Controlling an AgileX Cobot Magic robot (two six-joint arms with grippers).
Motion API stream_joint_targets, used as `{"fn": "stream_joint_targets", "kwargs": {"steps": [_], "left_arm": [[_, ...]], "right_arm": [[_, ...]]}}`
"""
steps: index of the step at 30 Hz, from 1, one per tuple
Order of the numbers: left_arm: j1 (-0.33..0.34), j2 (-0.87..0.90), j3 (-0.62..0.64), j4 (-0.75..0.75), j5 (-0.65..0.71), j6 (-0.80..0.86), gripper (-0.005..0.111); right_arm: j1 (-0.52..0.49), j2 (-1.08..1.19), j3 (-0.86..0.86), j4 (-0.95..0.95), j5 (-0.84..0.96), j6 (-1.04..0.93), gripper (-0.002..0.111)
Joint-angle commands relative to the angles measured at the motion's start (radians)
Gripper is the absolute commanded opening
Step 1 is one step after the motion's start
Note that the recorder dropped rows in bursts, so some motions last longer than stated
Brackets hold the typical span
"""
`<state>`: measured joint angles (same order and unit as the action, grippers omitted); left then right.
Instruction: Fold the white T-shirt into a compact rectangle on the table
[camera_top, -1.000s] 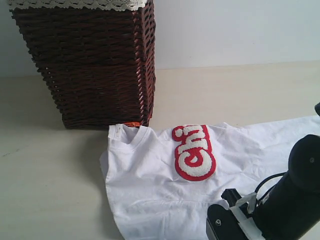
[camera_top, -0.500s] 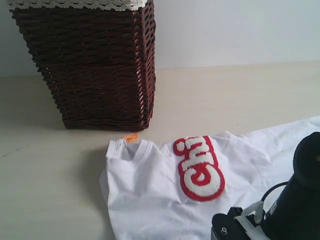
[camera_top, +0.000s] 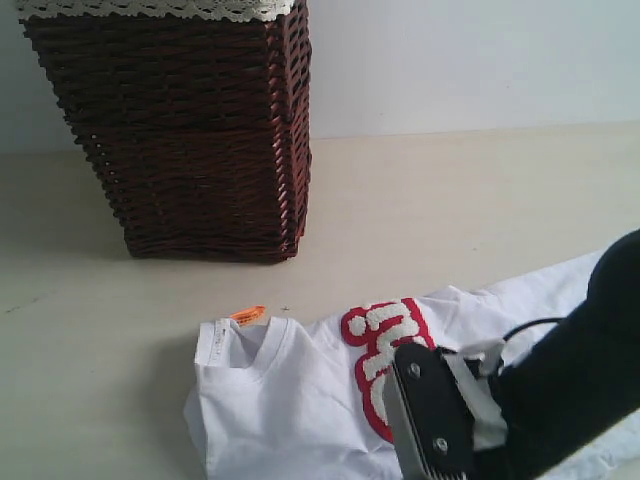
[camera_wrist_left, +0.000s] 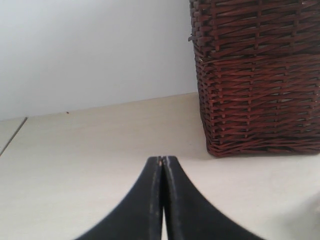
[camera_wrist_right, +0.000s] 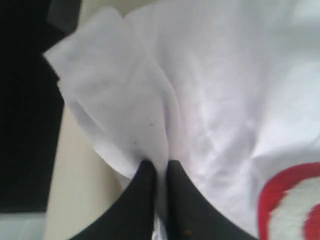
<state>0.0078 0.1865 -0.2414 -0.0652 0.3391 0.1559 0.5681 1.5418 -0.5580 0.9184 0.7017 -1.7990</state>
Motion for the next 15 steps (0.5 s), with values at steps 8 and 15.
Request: {"fn": "stream_joint_targets", "kwargs": {"steps": [8, 15], "left_arm": [[0.004, -0.004, 0.005, 0.000, -0.006, -0.002, 0.000], [0.004, -0.004, 0.005, 0.000, -0.006, -0.002, 0.000]], "right_arm": [[0.002, 0.032, -0.148, 0.224, -0.202, -0.011, 0.000], [0.002, 0.107, -0.148, 0.231, -0.420, -0.011, 0.000]]}}
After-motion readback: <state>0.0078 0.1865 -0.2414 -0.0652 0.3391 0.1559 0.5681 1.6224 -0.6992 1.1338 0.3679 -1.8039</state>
